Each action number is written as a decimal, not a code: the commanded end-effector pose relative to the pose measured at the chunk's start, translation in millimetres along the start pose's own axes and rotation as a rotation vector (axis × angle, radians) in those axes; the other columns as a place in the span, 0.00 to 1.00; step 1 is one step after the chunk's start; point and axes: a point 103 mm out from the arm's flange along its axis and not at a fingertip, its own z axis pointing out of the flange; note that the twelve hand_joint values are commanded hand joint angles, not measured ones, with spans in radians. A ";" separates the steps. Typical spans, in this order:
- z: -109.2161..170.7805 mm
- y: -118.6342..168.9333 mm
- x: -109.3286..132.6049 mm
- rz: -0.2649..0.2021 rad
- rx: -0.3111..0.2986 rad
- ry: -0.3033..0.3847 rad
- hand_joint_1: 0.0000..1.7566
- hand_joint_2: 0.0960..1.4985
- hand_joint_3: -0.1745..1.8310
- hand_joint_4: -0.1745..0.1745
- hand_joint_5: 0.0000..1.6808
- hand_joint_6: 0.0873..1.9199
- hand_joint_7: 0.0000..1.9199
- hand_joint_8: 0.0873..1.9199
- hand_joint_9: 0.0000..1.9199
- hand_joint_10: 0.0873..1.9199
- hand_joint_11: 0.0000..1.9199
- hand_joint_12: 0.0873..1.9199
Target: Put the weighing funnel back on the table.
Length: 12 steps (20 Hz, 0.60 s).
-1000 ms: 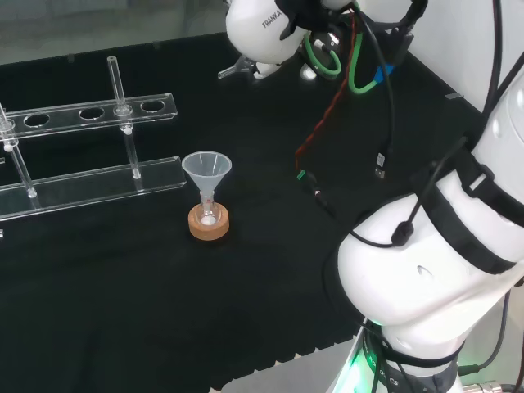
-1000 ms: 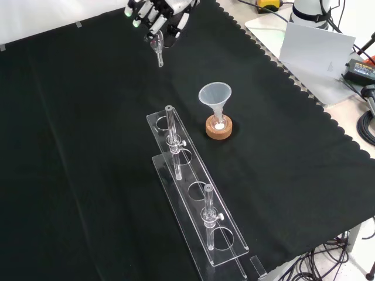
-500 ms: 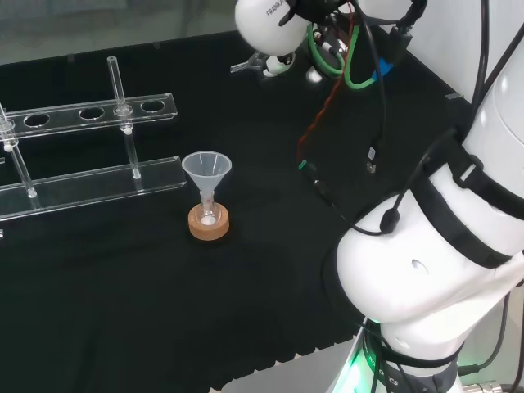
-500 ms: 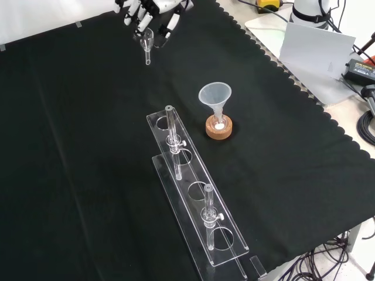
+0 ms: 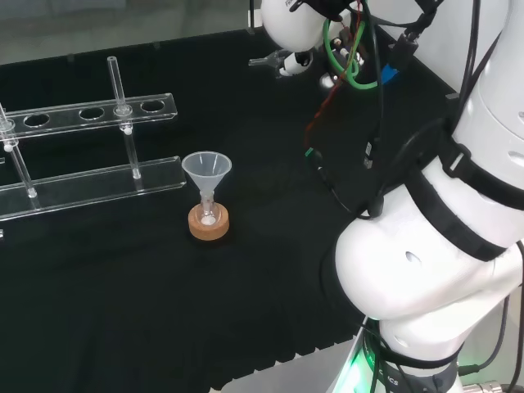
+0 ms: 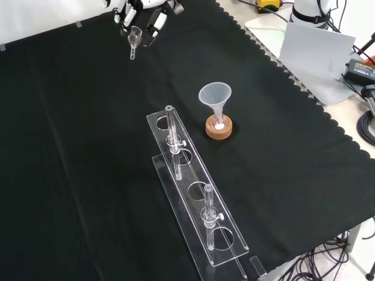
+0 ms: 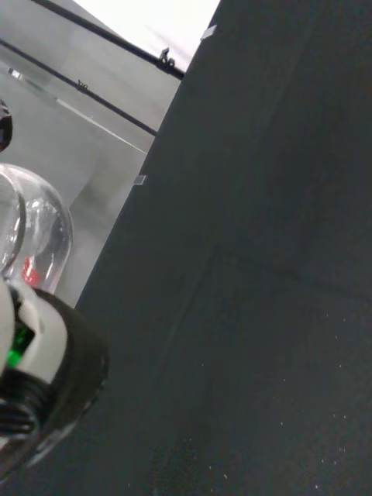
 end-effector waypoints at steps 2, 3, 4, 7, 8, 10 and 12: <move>20.2 -8.9 -8.2 0.063 0.015 0.026 0.64 0.46 0.30 1.00 0.80 0.19 0.89 0.00 0.65 0.01 0.00 0.77; 22.1 -9.4 -8.6 0.076 0.022 0.036 0.64 0.46 0.30 1.00 0.80 0.19 0.89 0.00 0.65 0.01 0.00 0.77; 23.7 -10.1 -9.2 0.088 0.024 0.046 0.64 0.46 0.30 1.00 0.80 0.19 0.89 0.00 0.65 0.01 0.00 0.77; 30.6 -11.5 -7.6 0.101 0.029 0.055 0.64 0.46 0.30 1.00 0.80 0.19 0.89 0.00 0.65 0.01 0.00 0.77; 33.7 -12.5 -6.9 0.106 0.028 0.055 0.64 0.46 0.30 1.00 0.80 0.19 0.89 0.00 0.65 0.01 0.00 0.77; 40.2 -14.5 -4.7 0.117 0.032 0.065 0.64 0.46 0.30 1.00 0.80 0.19 0.89 0.00 0.65 0.01 0.00 0.77; 47.4 -16.8 -2.4 0.125 0.039 0.075 0.64 0.46 0.31 1.00 0.80 0.19 0.89 0.00 0.65 0.01 0.00 0.77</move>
